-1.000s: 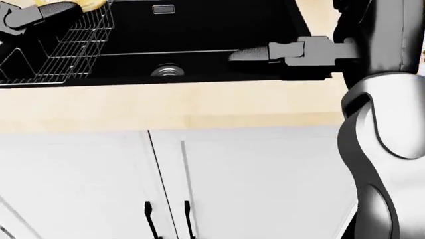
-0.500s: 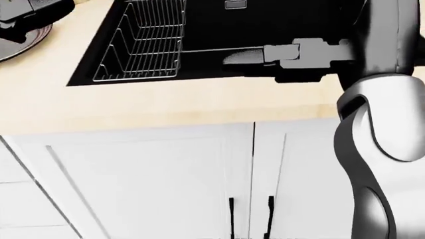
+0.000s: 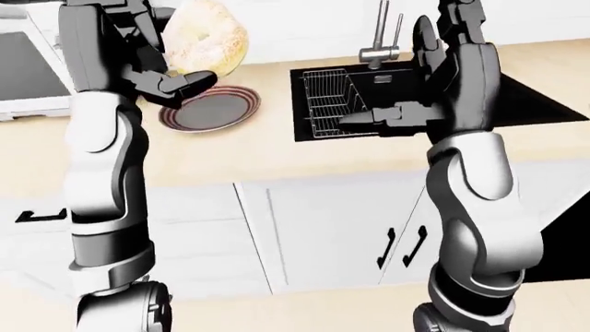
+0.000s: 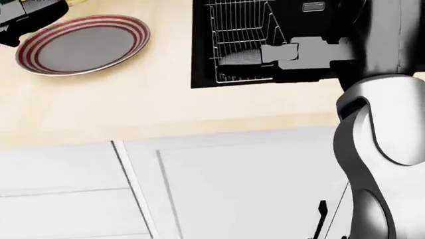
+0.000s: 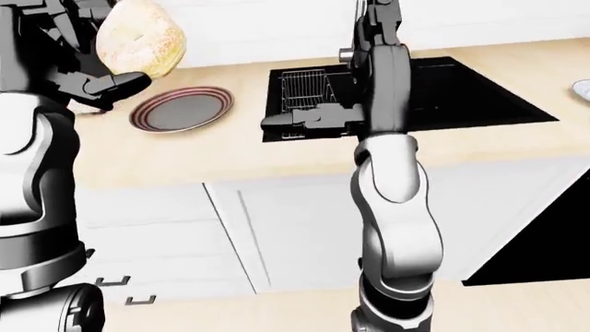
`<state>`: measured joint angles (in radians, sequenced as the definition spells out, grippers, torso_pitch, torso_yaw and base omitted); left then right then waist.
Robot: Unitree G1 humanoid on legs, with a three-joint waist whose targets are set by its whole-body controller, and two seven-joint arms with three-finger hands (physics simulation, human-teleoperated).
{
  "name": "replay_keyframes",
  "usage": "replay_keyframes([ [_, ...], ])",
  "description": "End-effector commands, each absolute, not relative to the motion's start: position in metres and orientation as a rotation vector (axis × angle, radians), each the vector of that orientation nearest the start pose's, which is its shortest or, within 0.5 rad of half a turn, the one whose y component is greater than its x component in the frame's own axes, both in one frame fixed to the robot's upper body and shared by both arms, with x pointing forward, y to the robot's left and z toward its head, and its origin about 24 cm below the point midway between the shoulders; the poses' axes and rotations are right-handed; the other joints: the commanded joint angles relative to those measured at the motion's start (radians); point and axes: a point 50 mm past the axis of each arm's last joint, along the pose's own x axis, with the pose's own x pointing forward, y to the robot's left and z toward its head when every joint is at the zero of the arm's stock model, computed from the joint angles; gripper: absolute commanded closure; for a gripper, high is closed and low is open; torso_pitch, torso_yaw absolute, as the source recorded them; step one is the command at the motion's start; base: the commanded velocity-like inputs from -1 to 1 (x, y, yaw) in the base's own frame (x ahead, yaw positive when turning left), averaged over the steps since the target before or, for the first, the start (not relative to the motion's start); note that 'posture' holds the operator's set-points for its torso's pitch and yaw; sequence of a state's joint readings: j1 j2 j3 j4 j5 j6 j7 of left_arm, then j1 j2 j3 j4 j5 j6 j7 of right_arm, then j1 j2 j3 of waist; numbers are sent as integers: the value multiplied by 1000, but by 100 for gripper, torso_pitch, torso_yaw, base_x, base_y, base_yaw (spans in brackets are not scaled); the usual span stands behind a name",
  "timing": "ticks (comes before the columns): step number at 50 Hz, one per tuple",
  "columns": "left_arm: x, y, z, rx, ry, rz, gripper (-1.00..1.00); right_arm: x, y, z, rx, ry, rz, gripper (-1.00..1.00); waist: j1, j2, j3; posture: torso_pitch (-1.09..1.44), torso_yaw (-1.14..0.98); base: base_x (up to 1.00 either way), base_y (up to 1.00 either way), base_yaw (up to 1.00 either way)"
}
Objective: Place the pastries on the plates.
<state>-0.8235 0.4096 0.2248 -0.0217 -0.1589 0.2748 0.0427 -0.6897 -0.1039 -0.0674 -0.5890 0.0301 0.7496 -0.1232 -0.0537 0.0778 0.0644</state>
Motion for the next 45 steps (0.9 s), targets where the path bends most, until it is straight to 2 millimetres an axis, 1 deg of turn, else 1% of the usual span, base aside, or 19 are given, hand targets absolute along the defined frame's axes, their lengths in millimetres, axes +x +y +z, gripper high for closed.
replay_keyframes([
  [1, 323, 213, 314, 121, -684, 132, 100, 274, -132, 288, -34, -556, -5, -100, -6, -14, 1, 0, 0, 59, 30, 0],
  [2, 323, 213, 315, 121, -685, 132, 100, 274, -132, 288, -29, -553, -5, -100, -20, 8, -8, 0, 0, 60, 23, 0],
  [5, 324, 212, 315, 123, -684, 130, 100, 275, -132, 288, -31, -548, -6, -100, -9, 17, -26, 0, 0, 45, 5, 0],
  [6, 324, 212, 316, 124, -684, 130, 100, 274, -131, 290, -5, -571, 1, -100, -8, 12, -11, 0, 0, 0, 0, 0],
  [8, 325, 212, 317, 123, -686, 129, 100, 275, -132, 289, -18, -557, -12, -100, 3, 4, -37, 0, 0, 0, 0, 0],
  [16, 325, 212, 312, 123, -681, 130, 100, 274, -132, 288, 1, -550, 0, -100, 46, -57, -34, 0, 0, 0, 0, 0],
  [19, 325, 213, 312, 122, -680, 132, 100, 274, -132, 288, 14, -546, -3, -100, 48, -72, -41, 0, 0, 0, 0, 0],
  [20, 325, 213, 312, 122, -679, 132, 100, 274, -132, 288, 17, -546, -2, -100, 51, -62, -47, 0, 0, 0, -8, 0],
  [21, 324, 213, 311, 121, -679, 132, 100, 274, -132, 288, 20, -547, -2, -100, 45, -61, -35, 0, 0, 0, -27, 0],
  [22, 324, 213, 311, 123, -678, 134, 100, 274, -132, 288, 20, -546, 0, -100, 42, -38, -22, 0, 0, 0, -70, 0],
  [24, 324, 213, 310, 122, -678, 134, 100, 274, -132, 288, 16, -547, 0, -100, 29, -38, 2, 0, 0, 0, -71, 0],
  [27, 324, 213, 310, 122, -677, 134, 100, 273, -131, 288, 1, -550, -1, -100, 34, -76, -12, 0, 0, 0, 0, 0],
  [30, 324, 213, 309, 123, -677, 136, 100, 273, -132, 289, -6, -554, -3, -100, 31, -102, 7, 0, 0, 0, 0, 0],
  [32, 325, 213, 309, 123, -677, 136, 100, 273, -132, 289, -5, -554, -4, -100, 27, -69, -9, 0, 0, 0, 0, 0],
  [34, 325, 213, 309, 124, -678, 137, 100, 273, -132, 289, -4, -556, -4, -100, 40, 11, -43, 0, 0, 0, 0, 0],
  [35, 325, 213, 309, 123, -677, 136, 100, 273, -132, 289, -3, -556, -5, -100, 44, -49, -13, 0, 0, 0, 0, 0],
  [38, 326, 212, 309, 123, -677, 134, 100, 274, -132, 289, 7, -552, -5, -100, 56, -61, -36, 0, 0, 0, 0, 0],
  [41, 326, 213, 309, 124, -677, 136, 100, 275, -133, 289, 16, -549, -8, -100, 66, -109, -39, 0, 0, 0, 0, 0],
  [45, 326, 212, 310, 125, -677, 132, 100, 275, -133, 288, 26, -540, -7, -100, 69, -68, -53, 0, 0, 0, -15, 0],
])
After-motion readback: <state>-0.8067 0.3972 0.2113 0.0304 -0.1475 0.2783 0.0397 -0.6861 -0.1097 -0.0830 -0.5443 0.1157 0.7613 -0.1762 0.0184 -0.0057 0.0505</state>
